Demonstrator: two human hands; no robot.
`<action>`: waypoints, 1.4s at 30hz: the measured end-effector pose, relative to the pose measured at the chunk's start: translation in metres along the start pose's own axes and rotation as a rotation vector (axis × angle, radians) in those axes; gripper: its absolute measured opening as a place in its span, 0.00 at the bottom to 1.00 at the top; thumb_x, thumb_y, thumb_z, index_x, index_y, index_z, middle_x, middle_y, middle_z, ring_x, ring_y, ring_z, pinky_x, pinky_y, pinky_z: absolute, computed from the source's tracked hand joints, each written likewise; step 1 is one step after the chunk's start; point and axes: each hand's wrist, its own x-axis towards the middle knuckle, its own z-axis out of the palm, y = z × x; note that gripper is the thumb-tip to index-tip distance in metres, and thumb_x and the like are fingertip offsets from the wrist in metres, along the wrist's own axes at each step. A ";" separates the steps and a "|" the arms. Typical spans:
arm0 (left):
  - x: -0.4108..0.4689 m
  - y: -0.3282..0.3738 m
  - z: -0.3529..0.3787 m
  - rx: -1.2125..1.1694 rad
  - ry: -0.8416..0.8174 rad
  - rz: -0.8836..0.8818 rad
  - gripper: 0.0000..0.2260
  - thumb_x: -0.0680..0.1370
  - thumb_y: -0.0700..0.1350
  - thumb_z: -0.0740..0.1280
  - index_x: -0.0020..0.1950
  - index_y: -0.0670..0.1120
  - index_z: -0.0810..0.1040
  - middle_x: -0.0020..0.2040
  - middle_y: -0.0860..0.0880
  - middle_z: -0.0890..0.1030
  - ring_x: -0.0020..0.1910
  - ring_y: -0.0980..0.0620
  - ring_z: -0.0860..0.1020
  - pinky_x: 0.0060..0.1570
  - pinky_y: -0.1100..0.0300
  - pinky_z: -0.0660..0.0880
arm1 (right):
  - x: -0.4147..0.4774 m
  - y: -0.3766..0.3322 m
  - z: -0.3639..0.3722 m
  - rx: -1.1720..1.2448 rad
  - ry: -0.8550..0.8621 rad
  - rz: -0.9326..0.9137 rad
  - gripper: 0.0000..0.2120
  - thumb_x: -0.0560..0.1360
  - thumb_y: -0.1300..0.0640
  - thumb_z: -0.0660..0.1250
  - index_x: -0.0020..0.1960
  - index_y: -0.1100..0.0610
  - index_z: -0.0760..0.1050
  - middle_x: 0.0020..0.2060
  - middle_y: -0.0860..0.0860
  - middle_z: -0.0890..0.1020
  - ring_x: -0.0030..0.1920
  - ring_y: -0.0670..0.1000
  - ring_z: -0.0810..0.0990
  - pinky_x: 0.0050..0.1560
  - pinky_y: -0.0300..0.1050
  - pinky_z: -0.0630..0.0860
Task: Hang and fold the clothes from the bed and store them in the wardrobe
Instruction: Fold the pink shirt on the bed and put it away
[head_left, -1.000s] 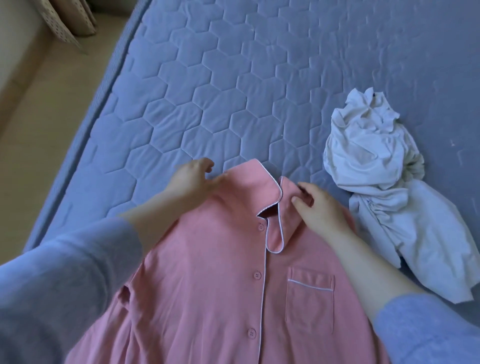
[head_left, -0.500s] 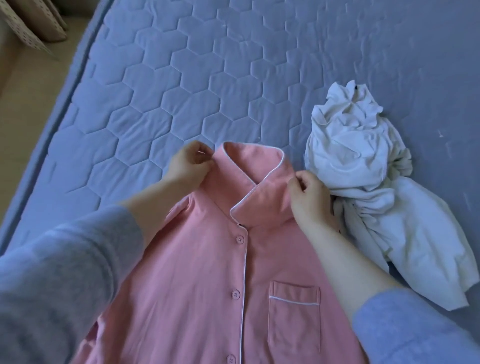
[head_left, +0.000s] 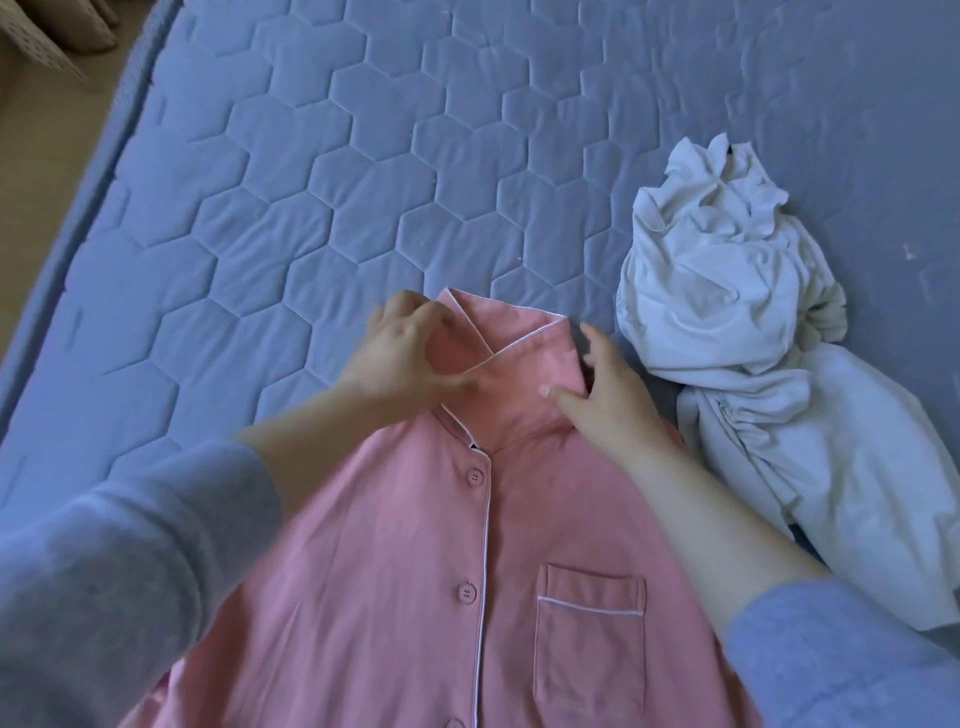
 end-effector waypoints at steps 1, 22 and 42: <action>-0.002 0.000 0.002 0.045 -0.063 -0.035 0.28 0.61 0.62 0.78 0.56 0.53 0.77 0.61 0.54 0.65 0.63 0.50 0.64 0.58 0.60 0.63 | 0.003 -0.001 0.002 -0.024 -0.018 0.025 0.36 0.73 0.52 0.73 0.76 0.52 0.60 0.65 0.53 0.76 0.65 0.53 0.74 0.64 0.47 0.70; -0.016 0.020 0.035 -0.209 0.097 -0.226 0.07 0.74 0.41 0.70 0.48 0.44 0.75 0.44 0.48 0.80 0.40 0.47 0.80 0.43 0.53 0.76 | -0.016 -0.012 0.020 -0.335 0.199 0.074 0.25 0.78 0.49 0.65 0.71 0.58 0.66 0.62 0.58 0.76 0.62 0.60 0.74 0.57 0.55 0.71; -0.209 -0.087 -0.057 0.128 0.202 -0.390 0.13 0.68 0.42 0.73 0.50 0.47 0.74 0.45 0.52 0.72 0.43 0.47 0.73 0.39 0.56 0.64 | -0.139 -0.103 0.090 -0.021 -0.141 -0.078 0.09 0.76 0.59 0.65 0.53 0.50 0.78 0.43 0.43 0.80 0.42 0.47 0.79 0.46 0.40 0.75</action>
